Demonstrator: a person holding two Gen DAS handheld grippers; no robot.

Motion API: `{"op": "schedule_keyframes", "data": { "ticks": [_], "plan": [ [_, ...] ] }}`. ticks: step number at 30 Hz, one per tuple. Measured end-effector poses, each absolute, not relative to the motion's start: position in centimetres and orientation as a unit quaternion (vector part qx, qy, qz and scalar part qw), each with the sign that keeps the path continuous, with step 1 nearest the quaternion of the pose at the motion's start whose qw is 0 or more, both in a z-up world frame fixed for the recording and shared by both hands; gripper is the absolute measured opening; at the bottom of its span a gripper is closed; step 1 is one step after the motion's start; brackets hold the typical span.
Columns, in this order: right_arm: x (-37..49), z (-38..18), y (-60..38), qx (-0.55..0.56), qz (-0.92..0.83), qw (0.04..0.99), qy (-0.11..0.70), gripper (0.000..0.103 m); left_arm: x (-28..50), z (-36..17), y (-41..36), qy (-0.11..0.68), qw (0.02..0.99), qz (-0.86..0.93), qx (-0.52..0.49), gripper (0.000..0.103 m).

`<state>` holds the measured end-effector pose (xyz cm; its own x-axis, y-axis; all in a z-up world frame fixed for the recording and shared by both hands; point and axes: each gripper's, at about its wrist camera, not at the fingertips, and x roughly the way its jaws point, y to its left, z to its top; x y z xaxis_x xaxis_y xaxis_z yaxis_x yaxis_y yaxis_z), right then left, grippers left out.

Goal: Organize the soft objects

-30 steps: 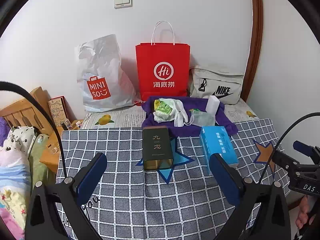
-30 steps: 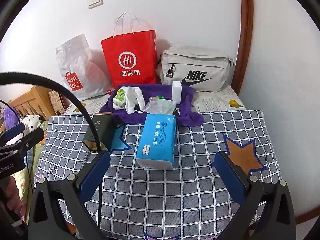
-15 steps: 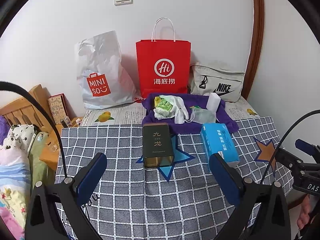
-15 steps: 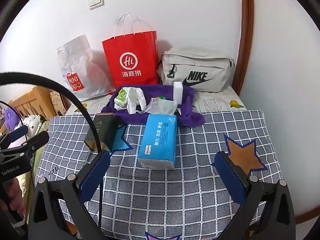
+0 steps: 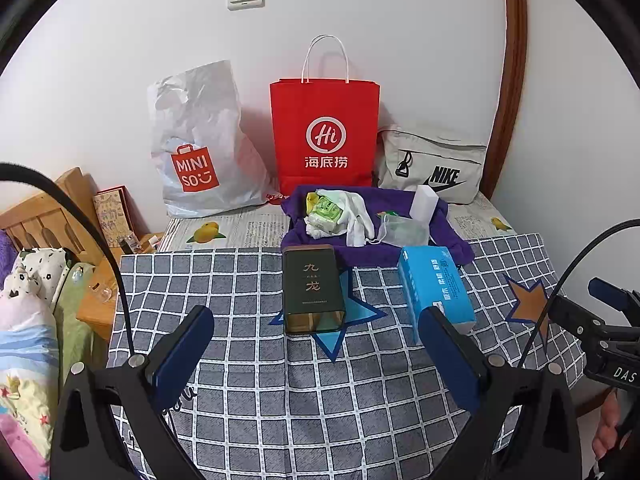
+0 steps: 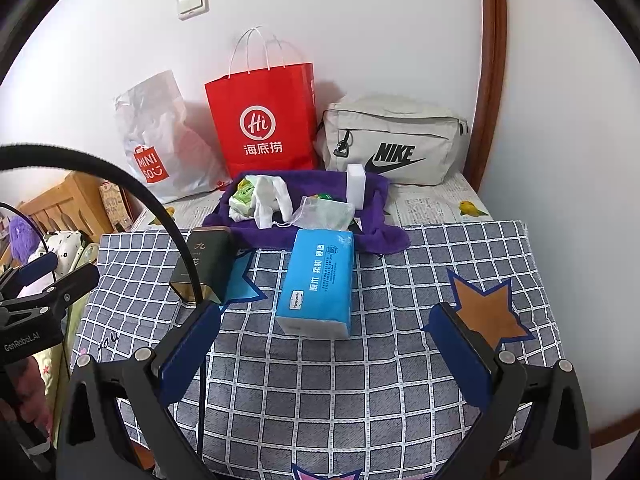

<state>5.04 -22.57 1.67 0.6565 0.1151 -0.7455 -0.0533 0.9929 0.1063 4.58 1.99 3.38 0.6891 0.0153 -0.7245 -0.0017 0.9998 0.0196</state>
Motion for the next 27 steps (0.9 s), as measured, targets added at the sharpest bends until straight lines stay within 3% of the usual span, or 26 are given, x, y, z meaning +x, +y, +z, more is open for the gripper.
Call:
{"op": "schedule_keyframes", "data": {
  "ticks": [27],
  "plan": [
    [4.78, 1.85, -22.87, 0.043, 0.045, 0.911, 0.408, 0.102, 4.48, 3.39, 1.90, 0.395, 0.918, 0.006, 0.007, 0.103]
  ]
}}
